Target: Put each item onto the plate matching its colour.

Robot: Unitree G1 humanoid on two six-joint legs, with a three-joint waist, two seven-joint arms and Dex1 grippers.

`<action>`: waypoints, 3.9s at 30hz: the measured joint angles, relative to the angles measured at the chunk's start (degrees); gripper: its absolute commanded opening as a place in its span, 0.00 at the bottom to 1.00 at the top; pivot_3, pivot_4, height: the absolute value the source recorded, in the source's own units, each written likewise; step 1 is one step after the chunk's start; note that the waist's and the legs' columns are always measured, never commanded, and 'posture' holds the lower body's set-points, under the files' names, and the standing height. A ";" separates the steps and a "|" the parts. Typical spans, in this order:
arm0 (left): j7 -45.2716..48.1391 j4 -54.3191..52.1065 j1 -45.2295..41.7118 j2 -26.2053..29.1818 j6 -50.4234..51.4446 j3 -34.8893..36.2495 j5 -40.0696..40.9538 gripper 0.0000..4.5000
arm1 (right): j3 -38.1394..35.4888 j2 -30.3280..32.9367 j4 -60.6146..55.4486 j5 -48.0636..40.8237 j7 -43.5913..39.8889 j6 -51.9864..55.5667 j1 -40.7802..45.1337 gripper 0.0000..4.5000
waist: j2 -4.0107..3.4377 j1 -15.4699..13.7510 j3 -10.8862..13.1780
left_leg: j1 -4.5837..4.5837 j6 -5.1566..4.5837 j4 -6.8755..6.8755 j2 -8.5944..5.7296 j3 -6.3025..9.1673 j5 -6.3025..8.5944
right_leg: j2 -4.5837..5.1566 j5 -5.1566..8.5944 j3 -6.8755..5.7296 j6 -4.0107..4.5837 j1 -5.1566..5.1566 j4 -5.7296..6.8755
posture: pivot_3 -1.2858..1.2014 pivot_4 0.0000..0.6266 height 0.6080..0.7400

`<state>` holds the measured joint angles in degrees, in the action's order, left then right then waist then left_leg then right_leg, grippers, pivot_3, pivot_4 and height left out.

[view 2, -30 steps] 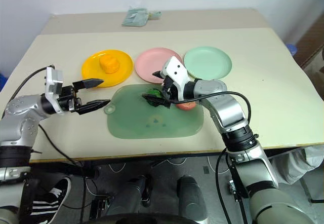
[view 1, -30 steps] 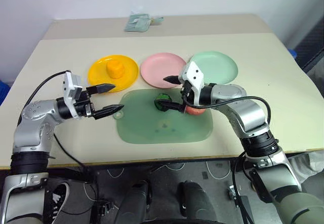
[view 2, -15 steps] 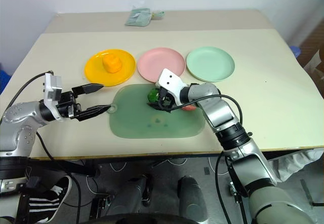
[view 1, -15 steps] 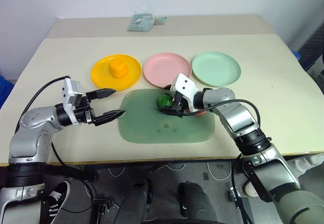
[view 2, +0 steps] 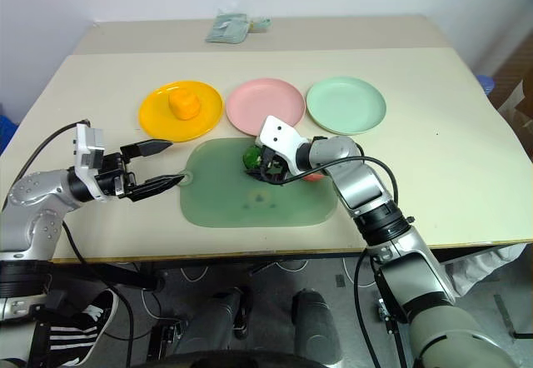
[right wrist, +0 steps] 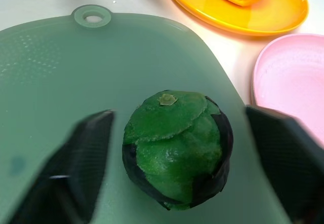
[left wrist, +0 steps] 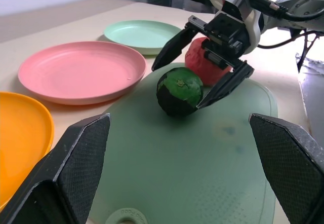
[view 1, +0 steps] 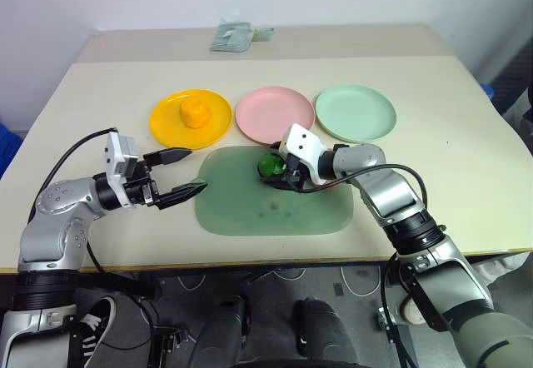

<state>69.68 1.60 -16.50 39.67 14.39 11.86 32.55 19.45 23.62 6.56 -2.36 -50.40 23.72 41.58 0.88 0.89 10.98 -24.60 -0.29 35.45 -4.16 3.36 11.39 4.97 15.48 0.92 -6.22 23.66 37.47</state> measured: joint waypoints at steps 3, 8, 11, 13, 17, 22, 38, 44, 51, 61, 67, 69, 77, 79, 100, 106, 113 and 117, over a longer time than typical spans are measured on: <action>0.05 0.02 -0.01 -0.20 -0.02 0.00 0.00 1.00 | -0.09 -0.03 -0.02 -0.04 0.38 0.09 -0.02 0.60 | 0.00 -0.01 0.00 | 0.00 0.00 0.00 0.00 0.00 0.00 | 0.00 0.00 0.00 0.00 0.00 0.00 | 0.52 0.24 1.00; 0.14 0.09 -0.01 -0.21 -0.14 0.00 0.01 1.00 | -0.34 0.00 -0.56 -0.32 0.30 1.17 -0.02 0.60 | 0.00 0.00 0.00 | 0.00 0.00 0.00 0.00 0.00 0.00 | 0.00 0.00 0.00 0.00 0.00 0.00 | 0.52 0.24 1.00; 0.08 0.20 -0.02 -0.29 -0.18 0.03 0.04 1.00 | -2.17 -0.71 -1.04 -1.96 0.49 2.16 -0.02 0.60 | 0.00 -0.01 0.00 | 0.00 0.00 0.00 0.00 0.00 0.00 | 0.00 0.00 0.00 0.00 0.00 0.00 | 0.52 0.24 1.00; 0.00 0.40 -0.04 -0.50 -0.19 0.04 0.09 1.00 | -4.42 -1.71 -1.17 -3.60 1.10 2.89 0.06 0.60 | 0.00 -0.01 0.00 | 0.00 0.00 0.00 0.00 0.01 0.00 | 0.00 0.00 0.01 0.00 0.00 0.00 | 0.52 0.24 1.00; -0.41 0.59 -0.34 -0.98 -0.21 0.10 0.11 1.00 | -7.78 -2.58 -0.86 -5.83 2.90 4.82 2.17 0.60 | -0.01 -0.02 0.00 | 0.00 0.00 0.00 0.00 0.00 0.00 | 0.01 0.00 0.01 0.00 0.00 0.00 | 0.52 0.24 1.00; -1.62 1.07 -2.35 -2.30 -0.22 0.32 0.64 1.00 | -15.09 -6.83 5.16 -8.10 10.59 4.51 6.86 0.60 | -0.01 0.04 0.00 | 0.00 0.01 -0.01 0.00 0.00 0.00 | 0.00 -0.01 0.01 0.01 0.01 0.00 | 0.52 0.24 1.00; -10.28 2.16 -5.25 -6.27 -2.37 0.26 -0.74 1.00 | -23.15 -1.98 44.18 1.35 32.76 -19.94 16.62 0.78 | -0.03 1.20 0.02 | 0.00 0.03 -0.24 0.00 -0.13 -0.05 | -0.08 -0.01 0.03 0.01 0.09 -0.04 | 0.52 0.24 1.00; -9.52 1.15 -4.27 -5.95 -0.70 0.18 0.12 1.00 | -24.06 -1.83 43.34 0.75 31.20 -22.25 17.29 0.99 | -0.05 1.61 0.03 | 0.00 0.03 -0.23 0.01 -0.11 -0.05 | -0.18 -0.01 0.04 0.01 0.09 -0.03 | 0.52 0.24 1.00; -3.23 -2.12 -1.37 -1.05 5.04 0.30 4.05 1.00 | -22.63 3.25 11.52 -15.37 6.61 -5.09 5.43 0.99 | -0.06 1.21 0.03 | 0.02 -0.02 -0.22 0.03 0.00 -0.01 | -0.09 0.00 0.05 0.01 -0.02 -0.13 | 0.52 0.24 1.00; 1.49 -1.53 -1.47 -1.91 0.28 -4.43 -0.13 1.00 | -15.98 13.56 -2.13 -16.58 -4.92 6.48 -5.43 0.99 | -0.07 -0.20 0.04 | 0.10 -0.01 -0.20 0.03 -0.05 0.00 | 0.03 -0.04 0.05 0.06 -0.12 -0.30 | 0.52 0.24 1.00; 0.02 -1.28 -1.79 -5.18 -1.22 -6.75 -1.83 1.00 | -15.01 13.49 -1.98 -15.77 -5.34 6.74 -7.90 0.99 | -0.06 -0.18 0.03 | 0.09 -0.01 -0.20 0.03 -0.04 0.00 | 0.02 -0.05 0.05 0.06 -0.12 -0.30 | 0.52 0.24 1.00; -0.23 -1.22 -1.95 -5.50 -1.45 -6.74 -2.00 1.00 | -13.61 13.53 -1.96 -14.05 -5.32 5.69 -9.27 0.99 | -0.06 -0.16 0.03 | 0.09 -0.01 -0.20 0.03 -0.04 0.00 | 0.02 -0.05 0.05 0.06 -0.11 -0.31 | 0.52 0.24 1.00; -1.11 -1.21 -2.09 -6.10 -1.81 -6.72 -2.09 1.00 | -12.69 12.69 -1.62 -12.09 -5.11 3.90 -9.08 0.73 | -0.01 -0.17 0.01 | 0.14 -0.01 -0.16 0.03 -0.03 0.00 | 0.01 -0.05 0.03 0.06 -0.20 -0.30 | 0.52 0.24 1.00; -1.44 -0.99 -2.11 -6.10 -2.10 -6.48 -2.08 1.00 | -13.27 10.90 -1.52 -12.89 -4.64 5.43 -8.59 0.73 | -0.02 -0.05 0.01 | 0.14 -0.01 -0.17 0.04 -0.02 -0.01 | 0.01 -0.05 0.03 0.06 -0.17 -0.29 | 0.52 0.24 1.00; -21.07 1.16 -1.82 -11.16 -3.49 -2.04 -6.58 1.00 | -13.42 -14.36 56.60 2.55 21.57 -28.34 22.69 0.94 | -0.03 0.19 0.02 | 0.10 0.28 -0.25 -0.01 -0.04 -0.18 | -0.20 -0.05 0.00 0.05 -0.05 -0.20 | 0.52 0.24 1.00; -20.94 -2.06 0.02 -11.74 -3.44 -2.06 -5.71 1.00 | -16.55 -13.97 55.44 -0.11 14.04 -29.12 22.62 1.00 | -0.05 0.32 0.02 | 0.10 0.08 -0.25 0.02 -0.03 -0.06 | -0.25 -0.05 0.01 0.06 -0.02 -0.15 | 0.52 0.24 1.00; -13.16 -5.49 1.44 -9.83 -1.08 -1.99 -0.09 1.00 | -24.01 -8.72 28.37 -14.19 1.84 -20.55 14.62 1.00 | -0.05 -0.23 0.02 | 0.12 0.07 -0.21 0.02 0.09 -0.04 | -0.21 -0.05 -0.01 0.06 -0.15 -0.22 | 0.52 0.24 1.00; -9.59 -4.26 0.80 -7.42 -0.68 -1.63 0.99 1.00 | -23.09 -1.76 10.87 -18.25 -5.38 -13.98 -0.17 1.00 | -0.06 -0.20 0.03 | 0.12 0.05 -0.23 0.01 0.08 -0.03 | -0.10 -0.05 0.01 0.06 -0.13 -0.24 | 0.52 0.24 1.00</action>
<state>60.09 -2.66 -15.70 32.26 13.71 10.23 33.53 -3.64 21.86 17.43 -20.61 -55.79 9.74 41.42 0.82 0.69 11.01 -24.48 -0.24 35.21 -4.14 3.43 11.35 4.87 15.43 0.92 -6.16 23.53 37.24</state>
